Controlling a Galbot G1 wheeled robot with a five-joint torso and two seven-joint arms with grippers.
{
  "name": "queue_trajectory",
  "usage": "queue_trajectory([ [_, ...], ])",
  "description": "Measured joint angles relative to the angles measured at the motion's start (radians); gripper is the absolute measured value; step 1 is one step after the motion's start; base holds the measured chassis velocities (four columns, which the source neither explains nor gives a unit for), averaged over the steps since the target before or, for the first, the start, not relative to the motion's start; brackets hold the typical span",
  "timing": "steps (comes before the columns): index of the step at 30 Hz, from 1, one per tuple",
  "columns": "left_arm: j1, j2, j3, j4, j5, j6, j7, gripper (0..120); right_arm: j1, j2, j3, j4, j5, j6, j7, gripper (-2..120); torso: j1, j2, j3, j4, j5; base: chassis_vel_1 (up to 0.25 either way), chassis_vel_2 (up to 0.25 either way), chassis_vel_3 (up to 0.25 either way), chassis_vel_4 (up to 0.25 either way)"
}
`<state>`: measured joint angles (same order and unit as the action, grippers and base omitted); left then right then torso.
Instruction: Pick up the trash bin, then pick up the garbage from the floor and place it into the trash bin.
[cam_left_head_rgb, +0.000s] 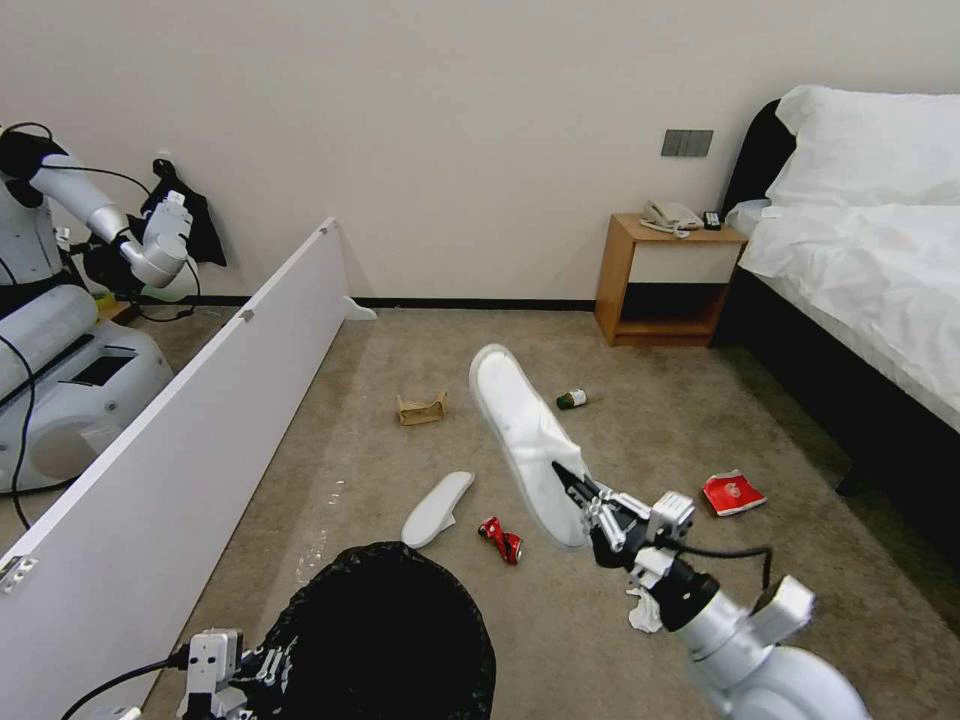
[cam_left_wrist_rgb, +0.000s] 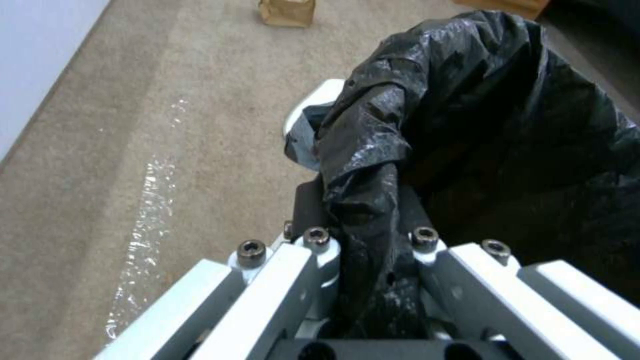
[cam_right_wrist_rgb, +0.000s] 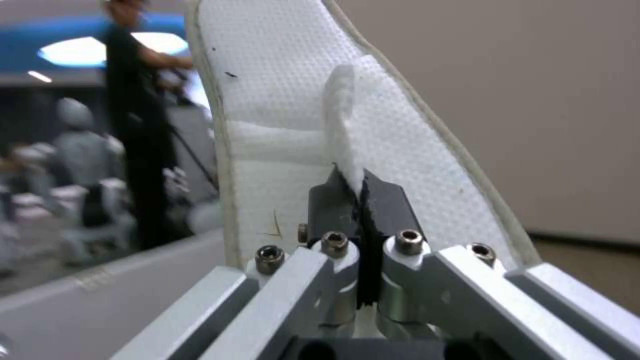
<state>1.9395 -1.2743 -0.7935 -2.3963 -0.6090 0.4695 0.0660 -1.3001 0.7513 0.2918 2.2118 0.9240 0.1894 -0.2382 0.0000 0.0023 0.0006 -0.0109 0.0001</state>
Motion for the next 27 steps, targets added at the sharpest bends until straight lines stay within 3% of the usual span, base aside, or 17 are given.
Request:
queue_trajectory([
  [5, -0.007, -0.012, 0.018, -0.001, 0.012, 0.001, 0.000, 5, 0.111, 0.052, -0.028, 0.013, 0.129, -0.006, -0.129, 0, 0.000, 0.000, 0.000, 0.0004, 0.0001, 0.000, 0.000, 0.000, 0.000],
  [7, -0.007, -0.023, 0.032, -0.001, 0.026, 0.002, 0.000, 5, 0.155, 0.105, -0.058, 0.005, 0.213, -0.028, -0.313, 0, 0.000, 0.000, 0.000, 0.0004, 0.0000, 0.000, 0.000, 0.000, 0.000],
  [8, -0.007, -0.023, 0.032, -0.001, 0.026, 0.002, 0.000, 5, 0.155, 0.105, -0.058, 0.005, 0.213, -0.028, -0.313, 0, 0.000, 0.000, 0.000, 0.0004, 0.0000, 0.000, 0.000, 0.000, 0.000],
  [10, -0.006, -0.029, 0.038, -0.002, 0.032, 0.003, 0.000, 5, 0.159, 0.129, -0.080, -0.012, 0.256, -0.062, -0.455, 0, 0.000, 0.000, 0.000, 0.0000, 0.0000, 0.000, 0.000, 0.000, 0.000],
  [27, -0.019, -0.040, 0.068, 0.004, 0.037, 0.015, -0.008, 5, 0.258, 0.219, -0.262, -0.112, 0.312, -0.130, -0.716, 0, 0.000, 0.000, 0.000, 0.0003, -0.0001, 0.000, 0.000, 0.000, 0.000],
])
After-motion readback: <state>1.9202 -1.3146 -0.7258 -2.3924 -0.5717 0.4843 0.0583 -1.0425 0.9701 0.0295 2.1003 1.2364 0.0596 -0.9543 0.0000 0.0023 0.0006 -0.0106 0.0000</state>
